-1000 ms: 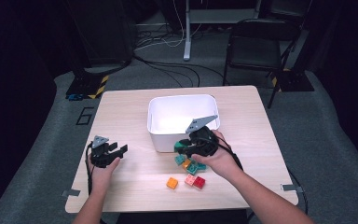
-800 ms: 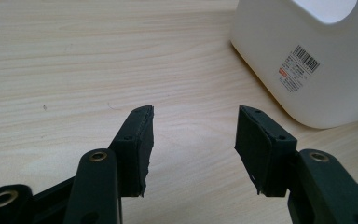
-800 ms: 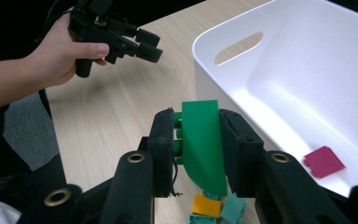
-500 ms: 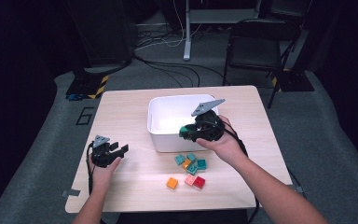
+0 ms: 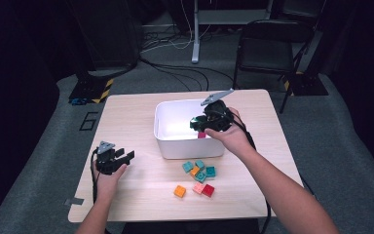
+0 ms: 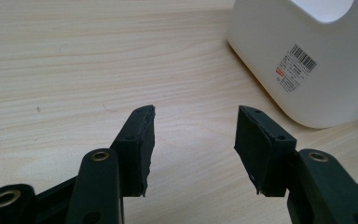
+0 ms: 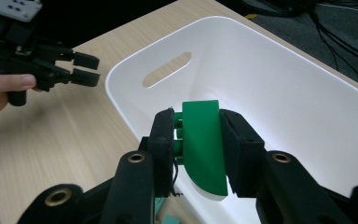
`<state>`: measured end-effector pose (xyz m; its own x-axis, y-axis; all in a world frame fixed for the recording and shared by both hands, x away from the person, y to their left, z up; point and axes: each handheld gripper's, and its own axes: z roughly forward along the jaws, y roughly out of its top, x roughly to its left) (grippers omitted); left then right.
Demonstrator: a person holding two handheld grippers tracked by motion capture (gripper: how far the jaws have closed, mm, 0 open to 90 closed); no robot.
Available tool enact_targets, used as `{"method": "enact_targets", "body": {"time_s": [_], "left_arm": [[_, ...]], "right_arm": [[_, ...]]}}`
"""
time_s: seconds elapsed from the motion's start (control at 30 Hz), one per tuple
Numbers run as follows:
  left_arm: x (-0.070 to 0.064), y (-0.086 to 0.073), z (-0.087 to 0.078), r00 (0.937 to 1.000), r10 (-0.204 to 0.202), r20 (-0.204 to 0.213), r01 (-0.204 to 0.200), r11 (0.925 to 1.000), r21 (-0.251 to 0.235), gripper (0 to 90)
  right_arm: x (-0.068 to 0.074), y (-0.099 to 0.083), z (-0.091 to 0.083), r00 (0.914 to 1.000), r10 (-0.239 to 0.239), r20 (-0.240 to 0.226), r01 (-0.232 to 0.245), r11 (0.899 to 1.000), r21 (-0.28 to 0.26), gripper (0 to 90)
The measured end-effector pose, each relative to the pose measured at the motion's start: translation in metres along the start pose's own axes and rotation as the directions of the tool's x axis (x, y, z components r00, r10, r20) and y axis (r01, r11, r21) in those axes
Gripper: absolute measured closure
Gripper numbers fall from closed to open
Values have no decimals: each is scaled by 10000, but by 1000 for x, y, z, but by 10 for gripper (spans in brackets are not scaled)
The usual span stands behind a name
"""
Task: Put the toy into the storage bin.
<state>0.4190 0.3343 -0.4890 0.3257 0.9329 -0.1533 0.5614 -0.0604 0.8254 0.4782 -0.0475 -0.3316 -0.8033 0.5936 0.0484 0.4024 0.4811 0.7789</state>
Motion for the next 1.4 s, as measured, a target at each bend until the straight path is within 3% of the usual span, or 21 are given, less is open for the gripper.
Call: {"method": "enact_targets", "body": {"time_s": [0.57,0.73,1.0,1.13,1.4], "left_arm": [[0,0,2,10000,34,16,-34,10000,26,480],[1,0,2,10000,20,22,-20,10000,10,480],[1,0,2,10000,21,52,-21,10000,42,477],[1,0,2,10000,-16,51,16,10000,36,474],[2,1,2,9996,-58,-293,61,10000,75,425]], "right_arm": [[-37,8,36,9941,673,856,-694,9974,218,667],[-39,11,46,9920,846,933,-881,9955,341,667],[-42,14,61,9920,738,1029,-801,9951,585,654],[-42,15,62,9925,817,905,-868,9948,540,566],[-35,12,51,9895,834,1180,-879,9956,333,469]]}}
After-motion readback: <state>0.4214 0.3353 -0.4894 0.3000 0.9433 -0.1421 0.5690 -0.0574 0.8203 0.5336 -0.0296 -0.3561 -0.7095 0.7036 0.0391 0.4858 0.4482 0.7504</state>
